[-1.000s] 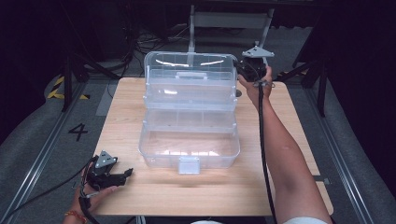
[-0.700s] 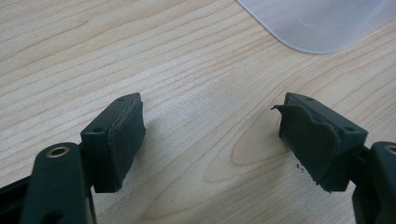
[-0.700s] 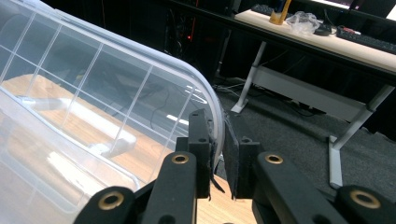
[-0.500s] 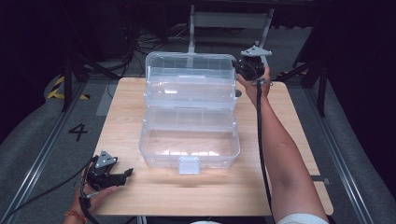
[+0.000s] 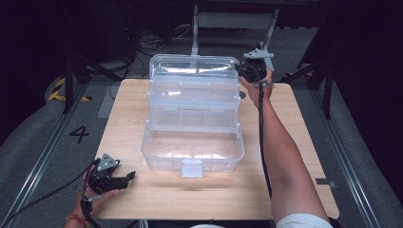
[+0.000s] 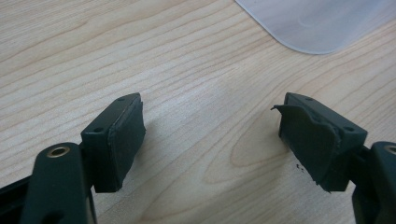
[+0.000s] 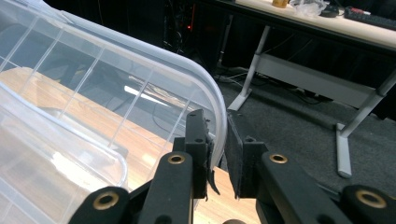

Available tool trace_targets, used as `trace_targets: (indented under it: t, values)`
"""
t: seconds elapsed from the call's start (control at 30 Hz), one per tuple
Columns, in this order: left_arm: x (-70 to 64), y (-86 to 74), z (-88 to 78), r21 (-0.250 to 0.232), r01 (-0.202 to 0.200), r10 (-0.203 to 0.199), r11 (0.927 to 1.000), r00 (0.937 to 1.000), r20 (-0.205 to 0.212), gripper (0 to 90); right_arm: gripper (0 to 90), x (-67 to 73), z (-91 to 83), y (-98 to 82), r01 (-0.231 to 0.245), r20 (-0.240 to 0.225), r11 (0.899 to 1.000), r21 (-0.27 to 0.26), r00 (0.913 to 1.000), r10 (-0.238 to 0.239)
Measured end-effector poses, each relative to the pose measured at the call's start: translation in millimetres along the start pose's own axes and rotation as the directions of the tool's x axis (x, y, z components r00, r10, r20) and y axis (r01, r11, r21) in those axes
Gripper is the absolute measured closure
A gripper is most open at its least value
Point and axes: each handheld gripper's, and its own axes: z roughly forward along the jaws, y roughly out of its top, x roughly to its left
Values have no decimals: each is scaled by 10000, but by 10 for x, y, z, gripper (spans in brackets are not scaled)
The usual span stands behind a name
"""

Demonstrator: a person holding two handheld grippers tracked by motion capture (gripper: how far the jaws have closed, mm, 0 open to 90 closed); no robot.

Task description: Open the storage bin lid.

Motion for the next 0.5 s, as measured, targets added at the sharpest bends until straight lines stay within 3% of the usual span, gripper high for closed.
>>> trace_targets:
  t: [0.5]
  values:
    - [6,3,2,3,-58,58,10000,10000,25,229,785,-1,119,-83,-142,160,9993,336,9998,136]
